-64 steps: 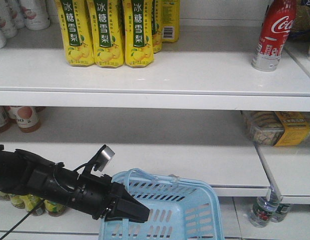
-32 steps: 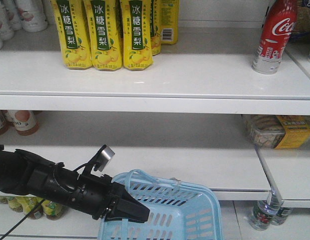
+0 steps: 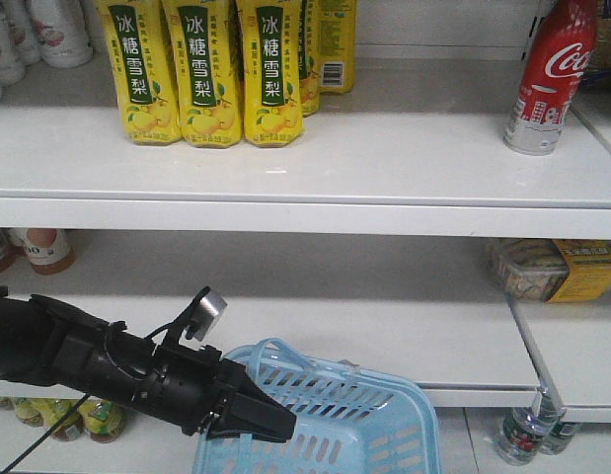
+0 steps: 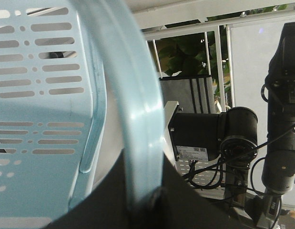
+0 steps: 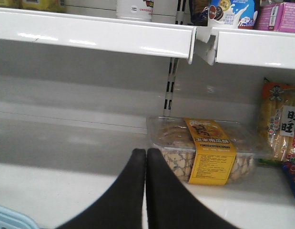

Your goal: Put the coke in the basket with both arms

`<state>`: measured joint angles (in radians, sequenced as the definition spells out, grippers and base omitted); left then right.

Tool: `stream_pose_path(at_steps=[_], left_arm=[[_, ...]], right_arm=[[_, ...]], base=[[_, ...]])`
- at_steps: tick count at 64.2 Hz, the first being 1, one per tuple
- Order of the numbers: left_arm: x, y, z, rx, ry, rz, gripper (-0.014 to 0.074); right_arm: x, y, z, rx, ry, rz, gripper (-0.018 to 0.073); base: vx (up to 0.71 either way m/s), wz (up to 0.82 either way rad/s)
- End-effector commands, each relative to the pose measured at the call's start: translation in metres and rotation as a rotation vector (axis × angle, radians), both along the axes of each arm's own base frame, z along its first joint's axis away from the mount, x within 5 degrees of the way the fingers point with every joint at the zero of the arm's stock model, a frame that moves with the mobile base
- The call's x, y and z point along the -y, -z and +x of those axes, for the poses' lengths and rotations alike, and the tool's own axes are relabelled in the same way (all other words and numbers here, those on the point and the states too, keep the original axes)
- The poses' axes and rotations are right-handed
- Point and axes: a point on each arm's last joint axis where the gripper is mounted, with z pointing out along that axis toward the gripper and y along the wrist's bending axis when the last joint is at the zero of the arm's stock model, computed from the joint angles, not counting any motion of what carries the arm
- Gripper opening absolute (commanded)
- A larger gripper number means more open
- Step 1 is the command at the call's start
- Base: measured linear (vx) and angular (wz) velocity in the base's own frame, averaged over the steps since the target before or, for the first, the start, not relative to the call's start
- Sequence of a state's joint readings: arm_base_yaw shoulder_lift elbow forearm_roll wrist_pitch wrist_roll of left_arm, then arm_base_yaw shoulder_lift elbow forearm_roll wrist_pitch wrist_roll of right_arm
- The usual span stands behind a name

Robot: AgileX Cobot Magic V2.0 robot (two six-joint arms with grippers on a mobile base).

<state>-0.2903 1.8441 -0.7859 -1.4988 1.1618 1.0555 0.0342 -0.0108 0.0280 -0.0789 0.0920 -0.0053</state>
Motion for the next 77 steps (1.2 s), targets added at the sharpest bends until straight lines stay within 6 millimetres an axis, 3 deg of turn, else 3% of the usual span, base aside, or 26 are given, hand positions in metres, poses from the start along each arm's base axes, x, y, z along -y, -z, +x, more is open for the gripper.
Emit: stream_pose_path(at_steps=[1, 71, 77], left_arm=[[0.0039, -0.0259, 0.0018, 0.057, -0.004, -0.116, -0.0008], [0.0039, -0.0259, 0.0018, 0.057, -0.004, -0.116, -0.0008], [0.0039, -0.0259, 0.0018, 0.057, -0.004, -0.116, -0.0008]], right_arm=[[-0.0004, -0.0042, -0.0010, 0.084, -0.003, -0.009, -0.0009], [-0.0004, -0.0042, -0.0010, 0.084, -0.003, -0.009, -0.0009], [-0.0009, -0.0108, -0.0017, 0.151, -0.008, -0.030, -0.0009]], base=[[0.02, 0.00], [0.01, 0.00], [0.00, 0.00]])
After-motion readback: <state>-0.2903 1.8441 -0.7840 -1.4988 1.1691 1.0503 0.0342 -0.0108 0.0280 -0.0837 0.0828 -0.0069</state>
